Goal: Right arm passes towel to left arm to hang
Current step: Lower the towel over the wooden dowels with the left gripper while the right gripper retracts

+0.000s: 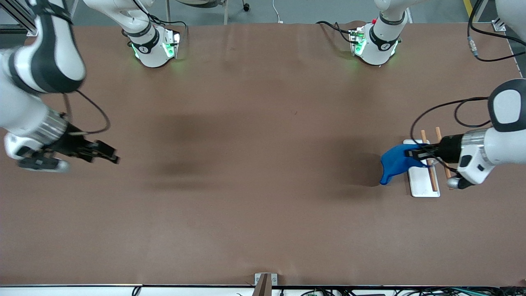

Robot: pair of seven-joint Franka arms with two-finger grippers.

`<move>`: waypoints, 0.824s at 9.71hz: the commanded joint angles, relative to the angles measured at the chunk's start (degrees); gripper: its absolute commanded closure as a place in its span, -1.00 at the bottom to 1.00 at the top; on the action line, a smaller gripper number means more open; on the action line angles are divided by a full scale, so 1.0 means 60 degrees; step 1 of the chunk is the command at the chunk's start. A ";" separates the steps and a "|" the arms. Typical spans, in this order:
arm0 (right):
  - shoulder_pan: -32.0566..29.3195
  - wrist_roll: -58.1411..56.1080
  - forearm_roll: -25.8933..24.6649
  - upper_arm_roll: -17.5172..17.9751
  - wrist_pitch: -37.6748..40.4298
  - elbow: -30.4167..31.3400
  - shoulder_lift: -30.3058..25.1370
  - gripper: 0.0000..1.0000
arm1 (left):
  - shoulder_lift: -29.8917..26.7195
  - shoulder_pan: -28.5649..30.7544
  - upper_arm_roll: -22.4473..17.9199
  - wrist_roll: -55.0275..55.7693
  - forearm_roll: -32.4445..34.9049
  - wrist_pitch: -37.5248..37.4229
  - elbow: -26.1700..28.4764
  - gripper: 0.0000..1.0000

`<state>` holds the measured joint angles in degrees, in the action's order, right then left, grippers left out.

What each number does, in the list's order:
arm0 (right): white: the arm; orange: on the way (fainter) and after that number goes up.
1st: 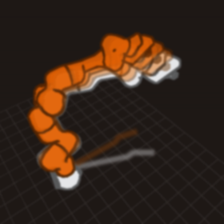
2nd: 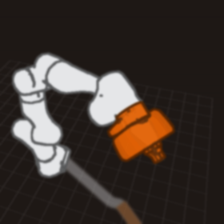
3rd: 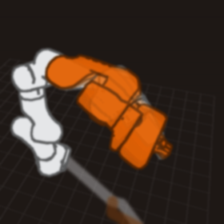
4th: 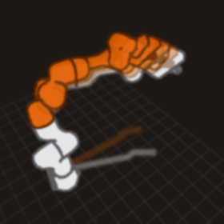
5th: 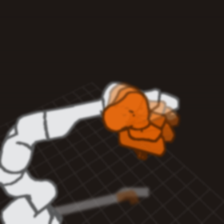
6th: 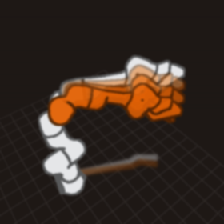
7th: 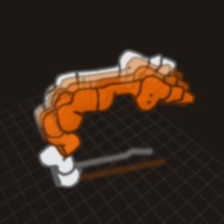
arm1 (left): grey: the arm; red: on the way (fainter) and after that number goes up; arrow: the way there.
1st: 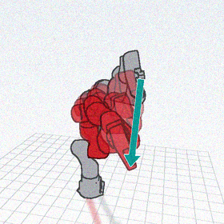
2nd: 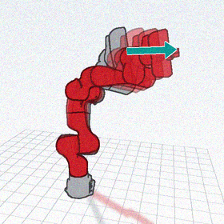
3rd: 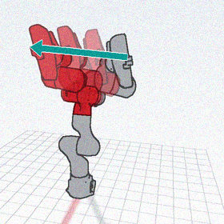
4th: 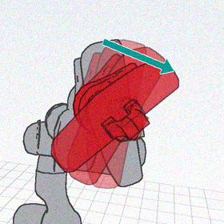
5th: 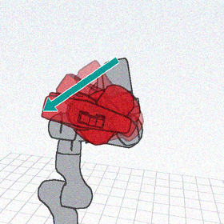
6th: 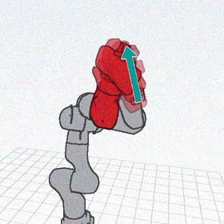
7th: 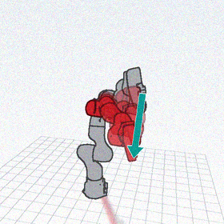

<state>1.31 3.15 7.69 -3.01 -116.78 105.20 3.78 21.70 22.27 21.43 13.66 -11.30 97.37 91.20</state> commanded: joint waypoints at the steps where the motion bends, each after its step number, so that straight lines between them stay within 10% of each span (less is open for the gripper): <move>1: 0.0089 0.0252 -0.1291 -0.0580 0.1436 -0.0508 -0.0847 -1.00 | 0.0015 0.0374 0.0016 -0.0544 0.0913 0.0017 0.0342 1.00; 5: -0.0497 0.0397 -0.1252 -0.0597 0.5087 -0.3247 -0.0982 -1.00 | 0.0382 0.1136 0.0016 -0.1660 0.2116 0.0499 0.0239 1.00; 8: -0.0555 0.0339 -0.1370 -0.0525 0.5239 -0.3940 -0.0677 -1.00 | 0.0512 0.1677 0.0016 -0.2536 0.2863 0.0924 0.0240 1.00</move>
<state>-1.32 4.07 0.74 -7.02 -86.31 83.88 -2.73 23.30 30.85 21.27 1.10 4.18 101.06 91.69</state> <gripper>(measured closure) 0.000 0.969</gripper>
